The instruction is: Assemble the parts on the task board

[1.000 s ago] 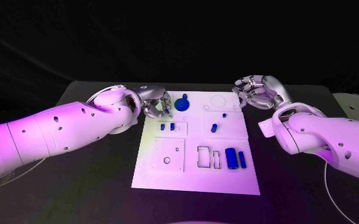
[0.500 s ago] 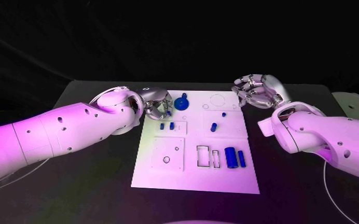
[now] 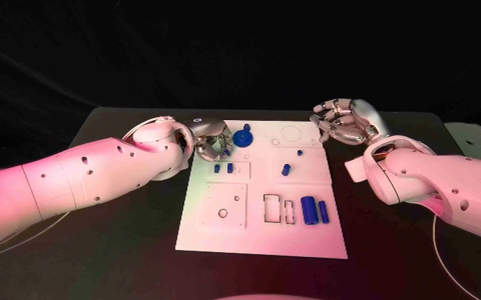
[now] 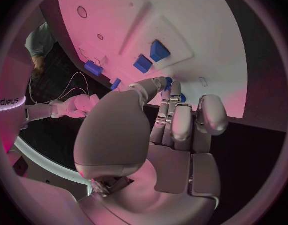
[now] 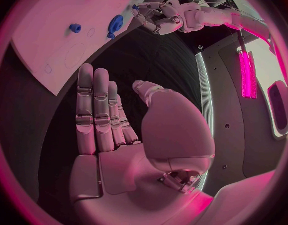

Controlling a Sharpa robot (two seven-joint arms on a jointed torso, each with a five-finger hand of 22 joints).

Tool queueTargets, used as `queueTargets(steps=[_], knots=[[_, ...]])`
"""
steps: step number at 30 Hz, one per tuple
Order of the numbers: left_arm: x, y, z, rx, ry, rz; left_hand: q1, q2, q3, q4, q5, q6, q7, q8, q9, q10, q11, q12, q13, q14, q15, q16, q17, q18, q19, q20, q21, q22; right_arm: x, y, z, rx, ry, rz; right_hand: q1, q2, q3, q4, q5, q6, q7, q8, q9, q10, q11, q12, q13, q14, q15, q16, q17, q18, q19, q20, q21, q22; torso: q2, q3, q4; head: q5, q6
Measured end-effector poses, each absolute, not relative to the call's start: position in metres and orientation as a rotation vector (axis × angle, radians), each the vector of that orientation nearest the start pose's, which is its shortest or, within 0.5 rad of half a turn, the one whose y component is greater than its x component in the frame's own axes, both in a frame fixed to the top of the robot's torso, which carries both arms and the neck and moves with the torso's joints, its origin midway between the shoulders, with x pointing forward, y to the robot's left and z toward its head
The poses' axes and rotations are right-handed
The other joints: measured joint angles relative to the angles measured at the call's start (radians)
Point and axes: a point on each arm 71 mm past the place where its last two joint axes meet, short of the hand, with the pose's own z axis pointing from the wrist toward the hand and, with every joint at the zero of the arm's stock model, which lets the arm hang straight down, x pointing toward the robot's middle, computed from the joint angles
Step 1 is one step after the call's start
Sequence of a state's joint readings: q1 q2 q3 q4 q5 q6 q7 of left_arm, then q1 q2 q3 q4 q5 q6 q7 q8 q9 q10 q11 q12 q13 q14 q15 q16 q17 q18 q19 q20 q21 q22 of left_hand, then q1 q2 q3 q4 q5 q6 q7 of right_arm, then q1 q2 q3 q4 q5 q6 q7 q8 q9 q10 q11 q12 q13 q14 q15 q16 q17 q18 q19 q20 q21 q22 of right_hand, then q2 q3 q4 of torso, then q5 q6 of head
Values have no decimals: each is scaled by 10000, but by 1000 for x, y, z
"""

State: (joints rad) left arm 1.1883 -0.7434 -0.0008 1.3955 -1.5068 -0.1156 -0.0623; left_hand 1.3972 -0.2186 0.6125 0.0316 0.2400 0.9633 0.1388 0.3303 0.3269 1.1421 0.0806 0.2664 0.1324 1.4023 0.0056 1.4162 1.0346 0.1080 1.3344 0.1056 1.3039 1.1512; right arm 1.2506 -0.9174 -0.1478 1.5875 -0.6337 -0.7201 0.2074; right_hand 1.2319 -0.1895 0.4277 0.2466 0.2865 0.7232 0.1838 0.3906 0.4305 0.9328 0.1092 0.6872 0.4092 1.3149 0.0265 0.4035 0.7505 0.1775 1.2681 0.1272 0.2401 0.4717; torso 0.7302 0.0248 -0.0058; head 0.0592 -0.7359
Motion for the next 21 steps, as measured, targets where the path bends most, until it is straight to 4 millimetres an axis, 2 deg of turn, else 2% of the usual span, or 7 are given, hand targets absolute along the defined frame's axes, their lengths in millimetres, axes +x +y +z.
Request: queueTargets(steps=[13,17,21], knots=[[507,179,-197,2856,18143,-6237,-54,-54,0,0,0,-1,0,-17,-3,0,0,-92,-22,-37,36,0,-23,0,0,0,0,-25,474,-240,-176,5948,13897,9714,0,0,0,0,0,-5,-6,0,1,1,1,0,1,0,0,0,-2,0,0,0,0,1,-4,8,3,-9,-31],[507,179,-198,2866,18186,-6224,-172,-173,-71,72,0,-83,82,-179,-6,-3,3,-293,-67,-83,83,-49,-117,0,-89,15,-87,-101,474,-240,-176,5947,13897,9715,0,0,0,0,0,-16,-16,0,1,2,2,0,1,-1,0,0,-2,0,0,0,0,0,-8,8,3,-10,-32],[507,179,-199,2872,18236,-6208,-272,-272,-71,72,0,-308,216,-413,-86,-98,98,-526,-118,-144,144,-62,-226,0,-147,72,-164,-197,474,-240,-176,5947,13896,9715,0,0,0,0,0,-17,-16,0,1,3,3,0,2,-1,0,0,-3,0,0,0,0,1,-11,5,6,-16,-31]])
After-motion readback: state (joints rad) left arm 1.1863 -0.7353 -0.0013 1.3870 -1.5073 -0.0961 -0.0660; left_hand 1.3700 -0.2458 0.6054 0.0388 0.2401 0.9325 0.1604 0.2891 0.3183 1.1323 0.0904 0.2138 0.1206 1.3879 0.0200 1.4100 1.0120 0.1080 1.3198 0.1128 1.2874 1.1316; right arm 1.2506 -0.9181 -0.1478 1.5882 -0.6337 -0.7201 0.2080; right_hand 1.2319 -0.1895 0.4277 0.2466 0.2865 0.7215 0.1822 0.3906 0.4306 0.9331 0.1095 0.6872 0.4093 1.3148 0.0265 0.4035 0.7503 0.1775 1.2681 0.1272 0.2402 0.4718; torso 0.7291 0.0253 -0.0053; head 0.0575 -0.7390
